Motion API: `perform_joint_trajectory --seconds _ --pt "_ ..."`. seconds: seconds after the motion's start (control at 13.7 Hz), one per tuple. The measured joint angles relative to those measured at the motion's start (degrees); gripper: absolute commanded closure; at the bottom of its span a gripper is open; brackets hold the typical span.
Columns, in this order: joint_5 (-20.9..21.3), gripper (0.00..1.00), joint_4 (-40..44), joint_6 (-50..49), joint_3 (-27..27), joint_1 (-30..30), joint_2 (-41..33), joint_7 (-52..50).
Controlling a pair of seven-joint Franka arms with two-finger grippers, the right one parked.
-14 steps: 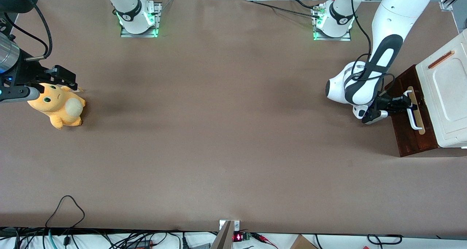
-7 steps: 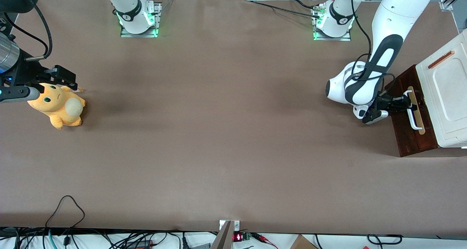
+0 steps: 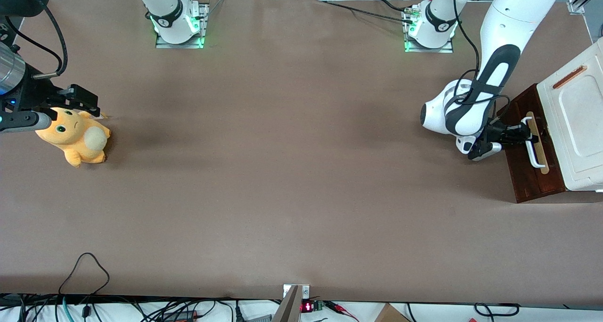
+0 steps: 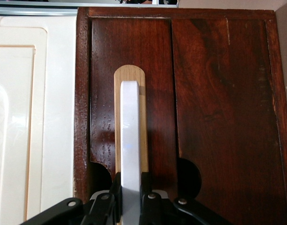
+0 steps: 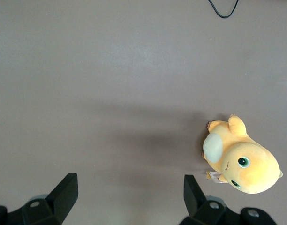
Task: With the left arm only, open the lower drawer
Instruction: 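Pull the handle away from the cabinet with the left gripper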
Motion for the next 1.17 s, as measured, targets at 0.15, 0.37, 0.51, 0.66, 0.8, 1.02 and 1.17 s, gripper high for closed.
perform_joint_trajectory --seconds 0.15,0.37,0.51,0.66,0.8,1.02,1.17 --pt "-0.2 1.0 0.0 -0.2 -1.4 0.1 0.0 0.1" --pt "-2.1 1.0 0.3 -1.3 -5.2 0.1 -0.2 0.6" --pt "-3.7 1.0 0.9 -1.8 -7.5 0.0 -0.3 1.6" --pt "-4.7 1.0 1.4 -2.2 -8.8 0.0 -0.3 2.1" --pt "-4.9 1.0 1.5 -2.2 -9.1 0.0 -0.3 2.3" --pt "-5.2 1.0 1.6 -2.3 -9.8 0.0 -0.3 2.4" --pt "-5.7 1.0 1.9 -2.5 -10.5 0.0 -0.3 2.6"
